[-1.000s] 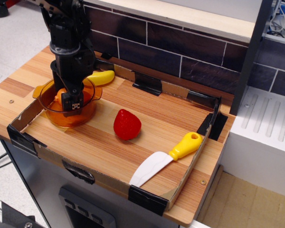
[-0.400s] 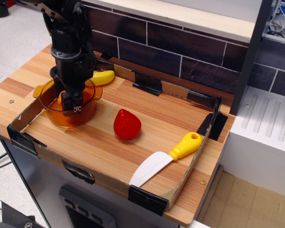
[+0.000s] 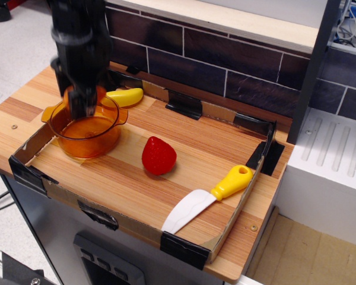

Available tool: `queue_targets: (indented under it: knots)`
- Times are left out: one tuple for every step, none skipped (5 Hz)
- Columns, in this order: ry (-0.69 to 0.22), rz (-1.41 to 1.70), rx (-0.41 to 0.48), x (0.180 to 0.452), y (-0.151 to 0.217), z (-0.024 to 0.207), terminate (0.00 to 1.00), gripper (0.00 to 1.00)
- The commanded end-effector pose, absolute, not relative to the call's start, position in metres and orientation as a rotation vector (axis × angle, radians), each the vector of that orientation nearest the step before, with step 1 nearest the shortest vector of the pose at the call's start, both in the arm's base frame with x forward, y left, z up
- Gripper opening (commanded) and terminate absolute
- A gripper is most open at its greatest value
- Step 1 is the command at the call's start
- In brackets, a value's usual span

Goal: Take carrot out of pot

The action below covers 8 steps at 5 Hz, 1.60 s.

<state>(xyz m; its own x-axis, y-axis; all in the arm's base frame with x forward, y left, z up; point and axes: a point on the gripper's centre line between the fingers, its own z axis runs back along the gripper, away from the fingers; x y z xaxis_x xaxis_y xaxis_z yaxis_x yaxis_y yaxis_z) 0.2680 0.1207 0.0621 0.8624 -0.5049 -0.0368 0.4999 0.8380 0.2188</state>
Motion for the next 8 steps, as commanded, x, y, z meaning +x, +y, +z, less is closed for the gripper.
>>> queue_targets:
  knots:
    - [-0.113,-0.46,0.186,0.3,0.092,0.12,0.0,0.0]
    - [-0.092,-0.433,0.149,0.318,0.072,0.109,0.0,0.0]
    - [-0.068,-0.419,0.138,0.329,0.056,0.089,0.0,0.0]
    - [-0.037,-0.437,0.12,0.337,0.035,0.065,0.0,0.0]
    - [0.009,-0.436,0.089,0.339,0.025,0.049,0.0,0.0]
    - [0.043,-0.429,0.071,0.337,0.016,0.031,0.0,0.0]
    - [0.045,-0.399,0.059,0.339,0.012,0.02,0.0,0.0]
    - [0.041,-0.394,0.064,0.339,0.01,0.014,0.0,1.0]
